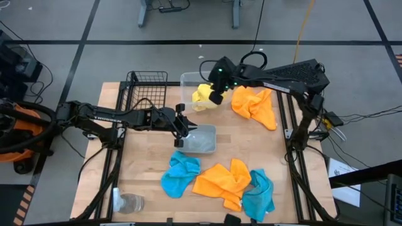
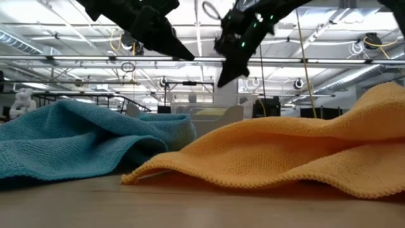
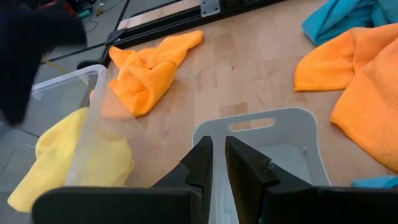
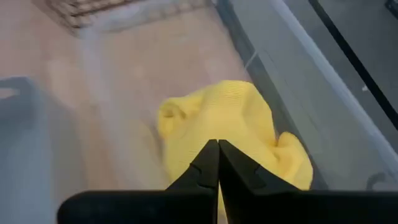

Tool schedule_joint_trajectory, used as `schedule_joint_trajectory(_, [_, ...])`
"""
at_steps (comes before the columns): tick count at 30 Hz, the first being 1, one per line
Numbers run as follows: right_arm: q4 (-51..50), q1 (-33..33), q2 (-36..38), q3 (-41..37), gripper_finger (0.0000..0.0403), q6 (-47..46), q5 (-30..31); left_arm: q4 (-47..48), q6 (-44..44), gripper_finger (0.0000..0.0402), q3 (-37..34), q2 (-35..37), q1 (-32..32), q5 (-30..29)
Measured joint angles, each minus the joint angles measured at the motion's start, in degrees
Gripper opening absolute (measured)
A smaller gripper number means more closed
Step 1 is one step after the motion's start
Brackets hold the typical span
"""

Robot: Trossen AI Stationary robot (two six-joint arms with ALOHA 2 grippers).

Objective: Sort microfiber towel by color & place in baskets
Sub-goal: Put the top orange microfiber cloth into the gray bin

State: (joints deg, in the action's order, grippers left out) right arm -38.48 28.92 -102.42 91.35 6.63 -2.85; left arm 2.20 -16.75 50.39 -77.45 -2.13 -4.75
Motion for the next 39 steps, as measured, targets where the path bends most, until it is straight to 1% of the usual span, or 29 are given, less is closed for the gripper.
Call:
schedule_joint_trajectory(2, [-1.9, -1.0, 3.1, 0.0, 0.0000, 0.0, 0.0, 0.0, 0.0, 0.0052, 0.0, 0.0, 0.0, 0.0])
schedule_joint_trajectory(7, [-11.8, -4.8, 10.2, -0.4, 0.0000, -2.1, 0.8, 0.3, 0.2, 0.0052, 0.0, 0.0, 0.0, 0.0])
schedule_joint_trajectory(10, [-15.6, -8.7, 15.1, -4.0, 0.0000, -4.6, 5.1, 0.3, 0.2, 0.0052, 0.0, 0.0, 0.0, 0.0])
schedule_joint_trajectory(13, [-16.9, -12.9, 20.6, -10.3, 0.0000, -8.5, 11.1, 0.3, 0.2, 0.0052, 0.0, 0.0, 0.0, 0.0])
schedule_joint_trajectory(17, [-15.8, -18.7, 29.1, -21.6, 0.0000, -16.2, 17.3, 0.0, 0.1, 0.0052, 0.0, 0.0, 0.0, 0.0])
schedule_joint_trajectory(20, [-12.5, -22.5, 35.1, -31.0, 0.0000, -22.9, 20.4, -0.6, 0.1, 0.0052, 0.0, 0.0, 0.0, 0.0])
schedule_joint_trajectory(24, [-5.4, -25.5, 41.1, -42.7, 0.0000, -29.6, 24.2, -1.6, 1.1, 0.0052, 0.0, 0.0, 0.0, 0.2])
schedule_joint_trajectory(25, [-3.4, -25.8, 41.9, -45.3, 0.0000, -30.6, 25.6, -1.9, 1.4, 0.0052, 0.0, 0.0, 0.0, 0.9])
schedule_joint_trajectory(27, [0.6, -26.1, 42.5, -49.8, 0.0000, -32.7, 30.6, -2.1, 1.5, 0.0052, 0.0, -0.1, 0.0, 2.8])
schedule_joint_trajectory(30, [5.6, -25.6, 42.0, -55.4, 0.0000, -33.0, 37.2, -2.3, 1.5, 0.0052, 0.0, -0.3, 0.0, 6.2])
schedule_joint_trajectory(32, [9.4, -24.4, 40.9, -58.2, 0.0001, -32.4, 38.7, -2.5, 1.5, 0.0052, 0.0, -0.3, 0.1, 7.0])
schedule_joint_trajectory(34, [12.7, -22.7, 40.2, -59.9, 0.0009, -30.9, 38.7, -3.2, 2.1, 0.0052, 0.0, -0.6, 0.0, 7.6])
schedule_joint_trajectory(37, [16.5, -20.5, 38.8, -61.3, 0.0033, -27.8, 38.7, -3.5, 2.9, 0.0052, 0.0, -0.7, 0.0, 7.6])
schedule_joint_trajectory(39, [17.9, -18.8, 38.0, -61.5, 0.0056, -25.8, 38.5, -3.9, 2.9, 0.0052, 0.0, -1.2, 0.0, 7.6])
